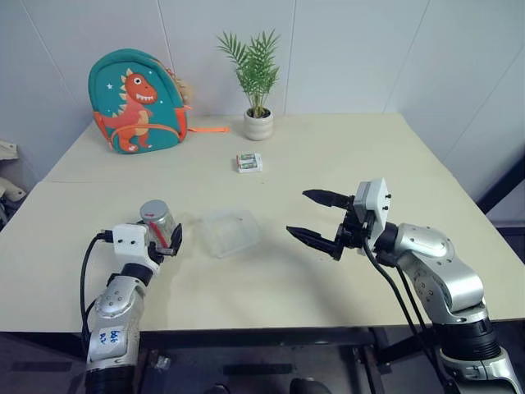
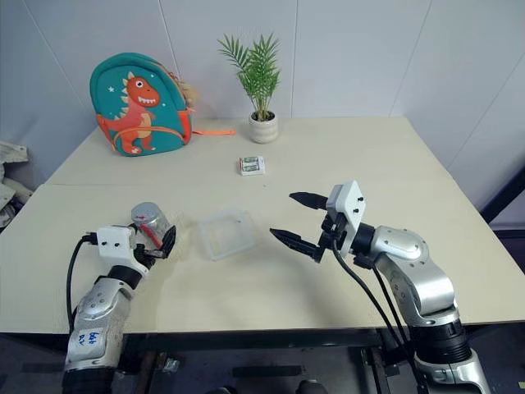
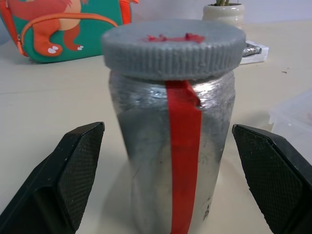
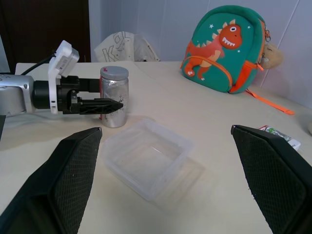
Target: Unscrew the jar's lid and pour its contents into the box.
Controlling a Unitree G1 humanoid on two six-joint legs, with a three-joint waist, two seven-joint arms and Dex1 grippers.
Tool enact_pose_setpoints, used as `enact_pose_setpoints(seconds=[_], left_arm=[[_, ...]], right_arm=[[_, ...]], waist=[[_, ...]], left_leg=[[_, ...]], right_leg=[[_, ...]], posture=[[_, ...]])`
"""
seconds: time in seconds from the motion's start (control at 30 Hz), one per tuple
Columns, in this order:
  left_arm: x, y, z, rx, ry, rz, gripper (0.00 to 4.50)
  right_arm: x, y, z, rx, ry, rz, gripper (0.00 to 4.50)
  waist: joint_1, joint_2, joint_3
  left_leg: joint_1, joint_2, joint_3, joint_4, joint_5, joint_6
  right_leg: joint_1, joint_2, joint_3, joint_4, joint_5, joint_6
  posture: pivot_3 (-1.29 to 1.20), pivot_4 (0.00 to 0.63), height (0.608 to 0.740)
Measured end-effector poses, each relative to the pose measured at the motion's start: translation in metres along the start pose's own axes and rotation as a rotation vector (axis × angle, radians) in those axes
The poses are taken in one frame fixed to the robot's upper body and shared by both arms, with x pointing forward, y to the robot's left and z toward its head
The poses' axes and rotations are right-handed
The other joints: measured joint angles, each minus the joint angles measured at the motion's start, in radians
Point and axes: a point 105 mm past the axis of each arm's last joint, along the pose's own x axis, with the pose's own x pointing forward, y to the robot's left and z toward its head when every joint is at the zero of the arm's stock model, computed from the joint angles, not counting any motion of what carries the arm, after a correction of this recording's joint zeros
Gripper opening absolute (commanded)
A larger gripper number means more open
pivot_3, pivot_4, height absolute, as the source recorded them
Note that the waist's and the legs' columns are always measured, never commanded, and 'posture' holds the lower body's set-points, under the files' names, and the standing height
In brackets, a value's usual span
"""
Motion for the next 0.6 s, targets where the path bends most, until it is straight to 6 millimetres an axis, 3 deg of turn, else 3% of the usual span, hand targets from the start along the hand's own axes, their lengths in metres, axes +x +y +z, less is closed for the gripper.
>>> enact_pose_setpoints(seconds=[0.1,0.2,0.4,0.6], left_arm=[[0.0059,0.0011,0.0015,0.004,-0.011,-0.001,4.47],[0.0105,0.0021,0.006,0.02,-0.034,-0.003,3.92],[0.0117,0.001,0.0039,0.024,-0.04,-0.008,2.12],[0.0103,-0.0022,0.0051,0.0,-0.052,-0.045,2.0]], right_arm=[[-0.0004,-0.0007,-0.0009,0.003,0.001,-0.011,4.5],[-0.0003,-0.0007,-0.0012,0.004,0.0,-0.013,4.5],[-0.0032,0.0012,-0.0075,0.022,0.012,-0.019,4.5],[-0.0039,0.0017,-0.0091,0.027,0.015,-0.02,4.5]], waist=[[0.0,0.0,0.0],[-0.001,0.0,0.0],[0.0,0.0,0.0],[-0.001,0.0,0.0]], left_leg=[[0.0,0.0,0.0,0.0,0.0,0.0],[0.0,0.0,0.0,0.0,0.0,0.0],[0.0,0.0,0.0,-0.001,0.0,0.0],[0.0,0.0,0.0,0.0,0.0,0.0]], right_leg=[[0.0,0.0,0.0,0.0,0.0,0.0],[0.0,0.0,0.0,0.0,0.0,0.0],[0.0,0.0,0.0,0.0,0.0,0.0],[0.0,0.0,0.0,0.0,0.0,0.0]], posture=[[0.0,0.15,0.74],[0.0,0.15,0.74],[0.0,0.15,0.74],[0.0,0.15,0.74]])
